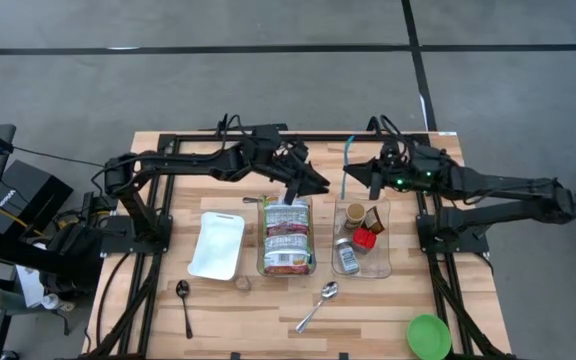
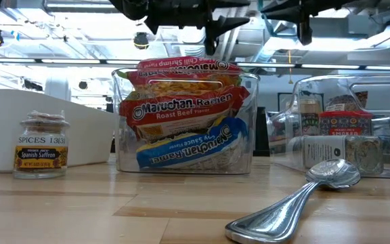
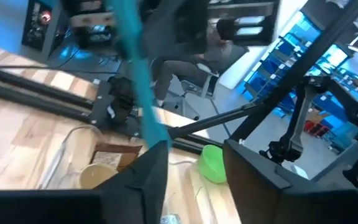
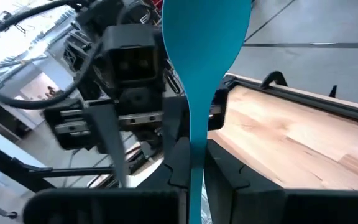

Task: Pick & Place Food Item
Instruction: Put the blue baby spoon into the white bin

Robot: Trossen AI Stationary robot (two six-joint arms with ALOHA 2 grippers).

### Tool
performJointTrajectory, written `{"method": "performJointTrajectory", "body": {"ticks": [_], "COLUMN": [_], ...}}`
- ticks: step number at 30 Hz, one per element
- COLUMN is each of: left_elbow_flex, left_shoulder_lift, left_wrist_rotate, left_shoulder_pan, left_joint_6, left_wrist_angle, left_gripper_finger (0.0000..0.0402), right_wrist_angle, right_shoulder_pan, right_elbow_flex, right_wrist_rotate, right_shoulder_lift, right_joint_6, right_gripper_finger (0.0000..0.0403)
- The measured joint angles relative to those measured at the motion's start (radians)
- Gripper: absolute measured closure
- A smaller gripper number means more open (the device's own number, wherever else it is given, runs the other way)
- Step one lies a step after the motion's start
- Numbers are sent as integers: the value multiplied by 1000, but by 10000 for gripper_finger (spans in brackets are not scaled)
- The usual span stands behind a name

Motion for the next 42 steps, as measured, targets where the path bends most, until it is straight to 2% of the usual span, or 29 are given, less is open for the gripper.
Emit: {"method": "performJointTrajectory", "body": {"ticks": [6,16,29,32,42], "left_elbow_flex": [0,0,0,0,-1], "left_shoulder_lift": [0,0,0,10,75], "left_wrist_rotate": [0,-11,-29,-62,-61], "left_shoulder_pan": [-3,3,-26,-29,-45], "left_joint_6": [-2,-3,-3,-8,-69], "left_wrist_angle": [13,5,55,58,164], "left_gripper_finger": [224,209,215,215,214], "right_wrist_angle": [68,118,151,150,144], "right_shoulder_pan": [7,56,64,64,64], "right_elbow_flex": [0,0,0,0,0], "right_wrist_rotate": [-3,-3,-1,0,0], "right_shoulder_lift": [41,51,52,52,52], "right_joint_6": [1,9,3,3,3], "right_gripper_finger": [386,386,386,386,386]}}
